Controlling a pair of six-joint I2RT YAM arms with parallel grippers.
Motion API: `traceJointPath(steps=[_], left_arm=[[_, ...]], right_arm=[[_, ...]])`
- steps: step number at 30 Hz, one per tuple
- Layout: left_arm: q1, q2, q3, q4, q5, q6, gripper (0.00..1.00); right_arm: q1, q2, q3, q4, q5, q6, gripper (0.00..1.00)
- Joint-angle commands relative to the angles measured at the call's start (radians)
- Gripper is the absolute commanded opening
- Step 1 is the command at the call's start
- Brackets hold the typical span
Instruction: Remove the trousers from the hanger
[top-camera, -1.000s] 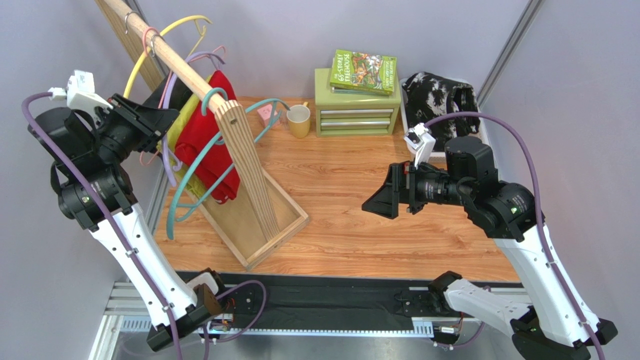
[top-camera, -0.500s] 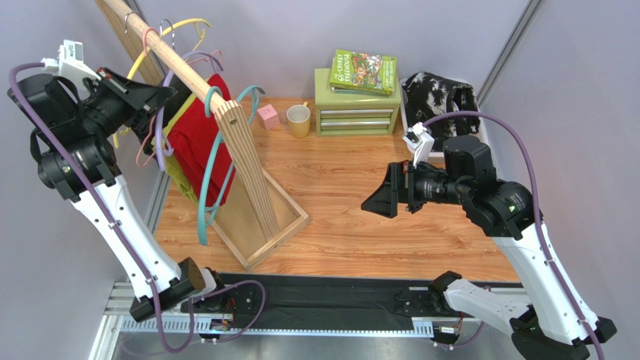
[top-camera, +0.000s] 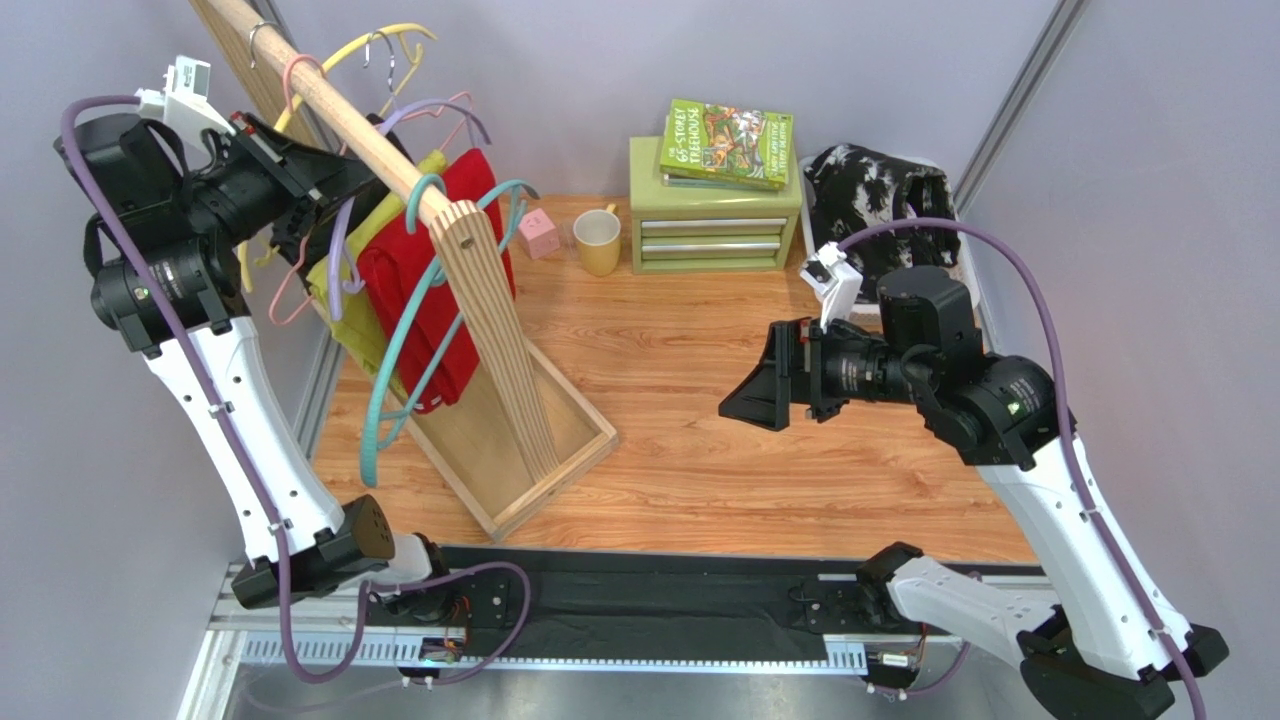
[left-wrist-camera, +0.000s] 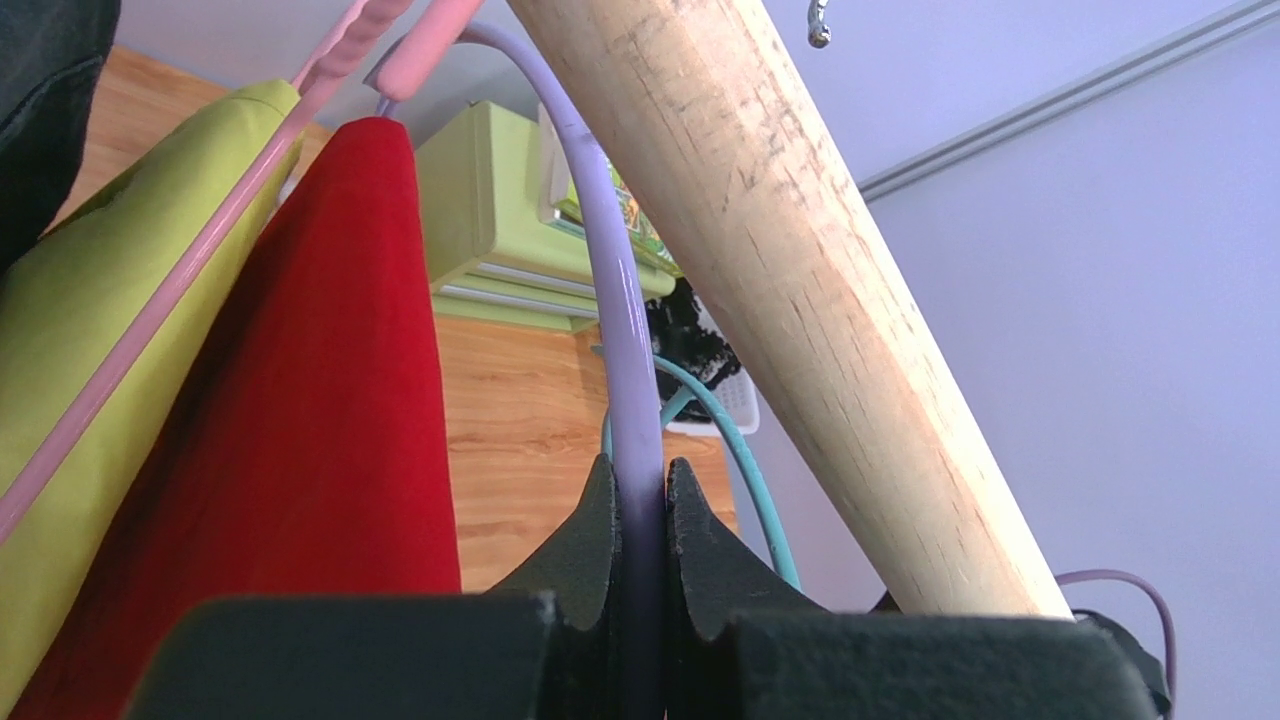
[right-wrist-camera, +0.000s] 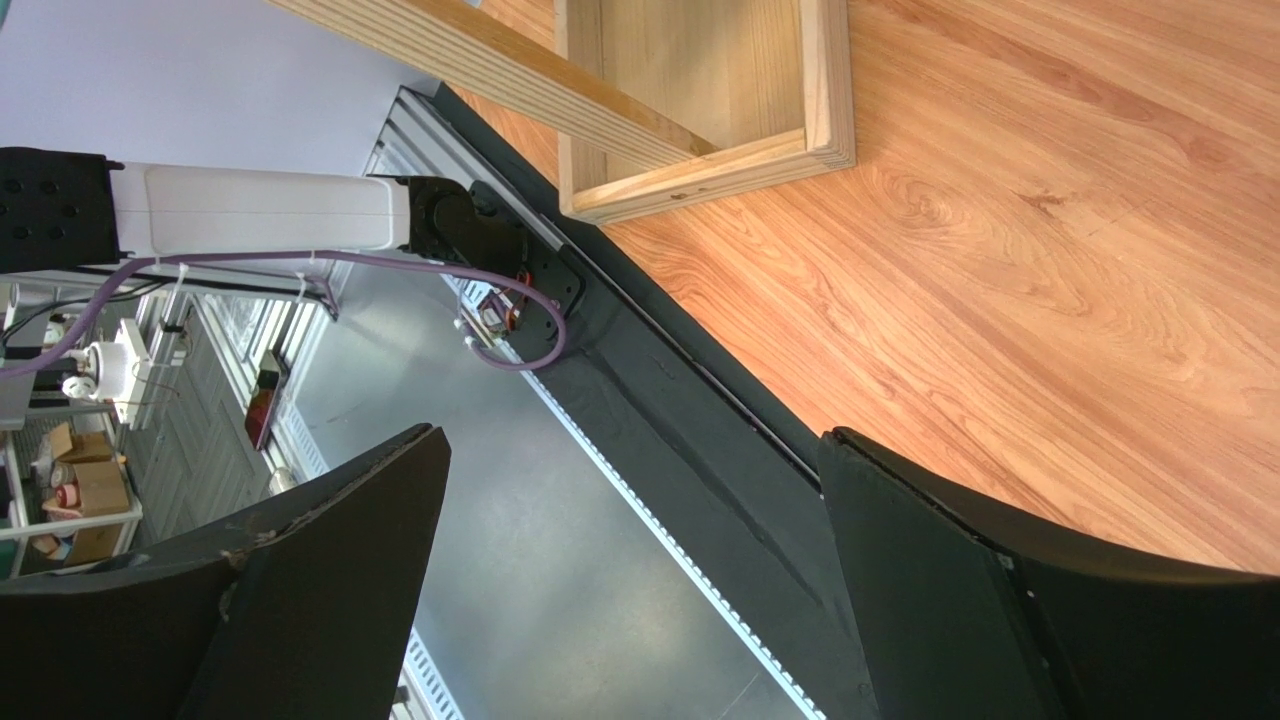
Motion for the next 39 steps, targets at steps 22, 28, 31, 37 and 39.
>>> traceJointPath(steps=[22,28,31,37,39], left_arm=[[-0.179,-0.119,-0.363,0.404,0.044,-0.145,0.00],[-0.194,-0.168,-0.458,0.524,0.084,-0.234,0.00],[-0.193,-0.191,-0.537,0.670,0.113,-0.358,0.00],[-0.196,-0.178,-0.493,0.791,0.159,-0.490,0.00],[-0.196,-0.176,-0.484,0.813,0.168,-0.521,0.00]], right_arm=[[-0.004,0.079,0.060,0.027,0.037,0.014,1.00],[-0.040,0.115,0.017,0.145,0.004,0.065,1.00],[-0.064,0.142,0.011,0.182,-0.003,0.069,1.00],[-0.084,0.202,0.031,0.224,-0.001,0.076,1.00],[-0.086,0.219,0.040,0.233,-0.003,0.079,1.00]])
